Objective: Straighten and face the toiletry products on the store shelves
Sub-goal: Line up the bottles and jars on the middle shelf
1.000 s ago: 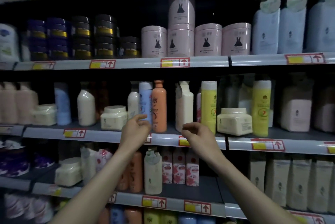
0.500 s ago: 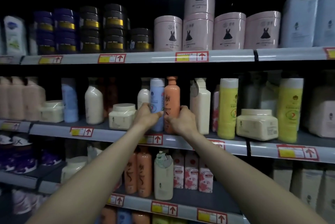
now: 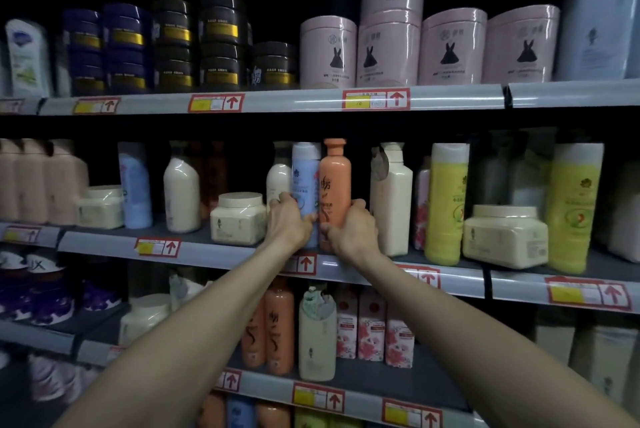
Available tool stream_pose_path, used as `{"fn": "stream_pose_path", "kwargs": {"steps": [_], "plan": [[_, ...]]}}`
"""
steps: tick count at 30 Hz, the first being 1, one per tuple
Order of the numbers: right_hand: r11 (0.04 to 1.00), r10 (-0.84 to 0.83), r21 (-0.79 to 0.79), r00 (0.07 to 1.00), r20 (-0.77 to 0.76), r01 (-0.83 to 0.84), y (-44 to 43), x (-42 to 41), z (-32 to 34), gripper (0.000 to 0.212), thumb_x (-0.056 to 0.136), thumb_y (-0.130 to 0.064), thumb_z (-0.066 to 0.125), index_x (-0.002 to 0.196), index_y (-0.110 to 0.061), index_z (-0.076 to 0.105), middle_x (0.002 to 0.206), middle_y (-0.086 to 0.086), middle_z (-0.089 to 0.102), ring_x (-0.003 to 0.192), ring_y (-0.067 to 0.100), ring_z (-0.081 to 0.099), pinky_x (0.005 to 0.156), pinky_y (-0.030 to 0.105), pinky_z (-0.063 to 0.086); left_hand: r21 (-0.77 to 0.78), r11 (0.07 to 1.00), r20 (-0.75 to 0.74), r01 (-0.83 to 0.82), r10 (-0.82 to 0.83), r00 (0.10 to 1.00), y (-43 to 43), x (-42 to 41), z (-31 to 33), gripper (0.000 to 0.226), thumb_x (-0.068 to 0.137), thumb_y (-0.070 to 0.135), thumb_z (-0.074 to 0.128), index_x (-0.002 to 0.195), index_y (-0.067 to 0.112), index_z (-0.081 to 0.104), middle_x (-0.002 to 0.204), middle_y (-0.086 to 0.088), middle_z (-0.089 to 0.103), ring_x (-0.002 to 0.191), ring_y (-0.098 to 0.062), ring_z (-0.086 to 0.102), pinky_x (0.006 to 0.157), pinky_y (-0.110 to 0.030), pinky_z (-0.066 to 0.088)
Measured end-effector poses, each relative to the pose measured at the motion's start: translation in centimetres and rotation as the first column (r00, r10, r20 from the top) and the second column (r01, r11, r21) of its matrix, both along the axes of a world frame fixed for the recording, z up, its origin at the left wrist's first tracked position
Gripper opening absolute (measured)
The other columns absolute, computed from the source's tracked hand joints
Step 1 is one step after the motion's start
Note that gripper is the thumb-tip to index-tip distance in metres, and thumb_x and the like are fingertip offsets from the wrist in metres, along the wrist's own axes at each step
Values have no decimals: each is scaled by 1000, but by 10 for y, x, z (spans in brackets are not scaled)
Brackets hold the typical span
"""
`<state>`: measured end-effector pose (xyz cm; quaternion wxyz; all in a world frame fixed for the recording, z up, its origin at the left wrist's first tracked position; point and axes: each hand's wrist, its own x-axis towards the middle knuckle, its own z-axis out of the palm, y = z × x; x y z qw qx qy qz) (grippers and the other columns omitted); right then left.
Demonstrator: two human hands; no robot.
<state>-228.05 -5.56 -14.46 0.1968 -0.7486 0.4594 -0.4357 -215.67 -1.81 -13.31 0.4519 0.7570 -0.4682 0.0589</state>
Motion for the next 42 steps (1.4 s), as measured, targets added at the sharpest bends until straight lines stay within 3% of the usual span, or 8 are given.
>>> {"fn": "stream_pose_path", "kwargs": {"steps": [6, 15, 17, 20, 25, 31, 36, 42], "plan": [[1000, 7, -2, 1000, -27, -7, -3, -1, -1, 61, 89, -33, 78, 129, -3, 44, 132, 20, 59, 120, 41, 60, 96, 46, 50, -92, 996, -75, 11, -18, 997, 1, -4, -6, 50, 90, 30, 73, 124, 5, 47, 125, -17, 61, 113, -36, 61, 87, -39, 49], [999, -33, -21, 998, -55, 32, -7, 3, -4, 55, 94, -32, 72, 132, -1, 46, 133, 22, 59, 121, 43, 60, 97, 48, 50, -270, 962, -145, 42, -84, 986, 19, 2, -14, 56, 87, 26, 76, 131, 6, 49, 131, -13, 59, 119, -30, 60, 100, -42, 52], [1000, -17, -12, 1000, -20, 16, -5, 4, -5, 55, 93, -33, 72, 131, -2, 49, 131, 21, 60, 118, 41, 61, 97, 48, 53, -319, 944, -129, 90, -137, 982, 31, 3, -12, 55, 88, 28, 76, 132, 10, 49, 130, -7, 61, 116, -23, 63, 94, -34, 56], [988, 70, -149, 977, 203, -40, 12, -5, -4, 43, 92, -32, 71, 126, -10, 58, 125, 7, 64, 112, 28, 66, 93, 39, 57, -366, 916, -91, 167, -214, 973, 58, -8, -4, 56, 91, 24, 74, 138, 12, 46, 122, 7, 57, 102, -5, 58, 67, -2, 47], [906, 389, -308, 857, 338, -290, 70, -58, 7, 61, 92, -33, 76, 147, -22, 53, 132, -14, 62, 111, -5, 63, 93, 16, 54, -405, 844, 6, 351, -382, 924, 100, -39, -10, 52, 90, 29, 76, 136, 26, 53, 117, 17, 67, 100, 8, 65, 76, -11, 53], [944, 295, -209, 935, 197, -254, 78, -124, -52, 45, 78, -19, 87, 118, -25, 68, 109, -14, 75, 101, -5, 68, 88, 17, 54, -328, 803, -63, 498, -545, 836, 104, -84, -84, 60, 80, 36, 79, 134, 36, 53, 132, 14, 63, 118, -7, 65, 93, -34, 59], [992, 129, -21, 978, 163, -127, 63, -146, -147, 46, 69, -7, 88, 108, -24, 70, 98, -12, 76, 91, -3, 69, 81, 13, 52, -105, 882, -116, 459, -469, 875, 69, -104, -181, 62, 77, 32, 73, 127, 55, 45, 133, 16, 61, 119, -6, 63, 99, -39, 55], [984, 107, 128, 987, 122, -122, 22, -122, -201, 48, 76, -6, 82, 120, -22, 70, 109, -12, 73, 93, -1, 68, 75, 0, 45, 89, 918, -152, 387, -371, 916, 26, -101, -232, 68, 89, 20, 69, 151, 20, 41, 146, 2, 54, 132, -16, 54, 110, -36, 45]]}}
